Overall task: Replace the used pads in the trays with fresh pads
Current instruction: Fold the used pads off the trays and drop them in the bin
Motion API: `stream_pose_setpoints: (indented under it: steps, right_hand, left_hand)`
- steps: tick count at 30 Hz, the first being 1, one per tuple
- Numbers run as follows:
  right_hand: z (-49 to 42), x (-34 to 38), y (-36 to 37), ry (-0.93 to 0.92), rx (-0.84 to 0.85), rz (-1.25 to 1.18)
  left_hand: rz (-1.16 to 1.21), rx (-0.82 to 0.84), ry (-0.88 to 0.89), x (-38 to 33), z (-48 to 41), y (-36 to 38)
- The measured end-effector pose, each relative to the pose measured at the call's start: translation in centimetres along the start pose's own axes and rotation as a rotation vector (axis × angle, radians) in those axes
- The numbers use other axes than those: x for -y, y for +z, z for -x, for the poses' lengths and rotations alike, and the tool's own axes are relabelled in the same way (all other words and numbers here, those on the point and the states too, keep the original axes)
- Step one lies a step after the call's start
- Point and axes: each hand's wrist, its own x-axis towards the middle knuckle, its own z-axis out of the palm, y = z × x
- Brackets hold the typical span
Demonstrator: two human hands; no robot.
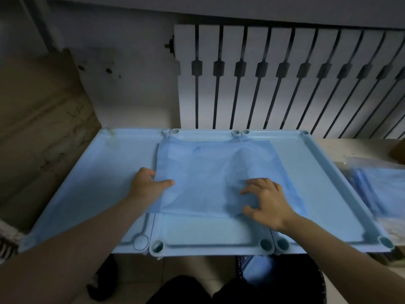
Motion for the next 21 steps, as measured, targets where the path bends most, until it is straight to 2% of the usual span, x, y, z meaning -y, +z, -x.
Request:
stream_pose_setpoints:
  steps: [2,5,8,11,14,18,21]
  right_hand:
    - [0.8,-0.3,0.6,-0.114,0.018,0.190]
    - [1.1,-0.8,1.3,-0.198,-0.071,0.455]
    - [1.2,-0.6,1.2,-0.222,-0.130,0.554]
    - [1.5,-0.1,0.2,-0.186,-0.169,0.508]
    - [2.3,0.9,-1.7,-0.167,-0.134,0.363]
    - [3.9,1.6,-3.2,-0.182,0.015,0.281]
    - [3.6,0.7,-2.6,-0.080,-0.025,0.141]
  left_hand:
    - [0.000,0.001,0.012,0.5,1.3,-0.1]
    - [0.018,-0.054,0.075,1.2,3.5,-0.3]
    - [0.075,-0.121,0.150,1.2,5.0,-0.4]
    - [0.043,-0.184,0.260,0.7,5.3,-1.1]
    - [-0.134,-0.168,0.321,0.5,5.0,-2.5]
    - [-0.522,-0.005,0.159,0.7,4.7,-4.2]
    - [-0.649,0.059,0.097,1.1,4.2,-4.4]
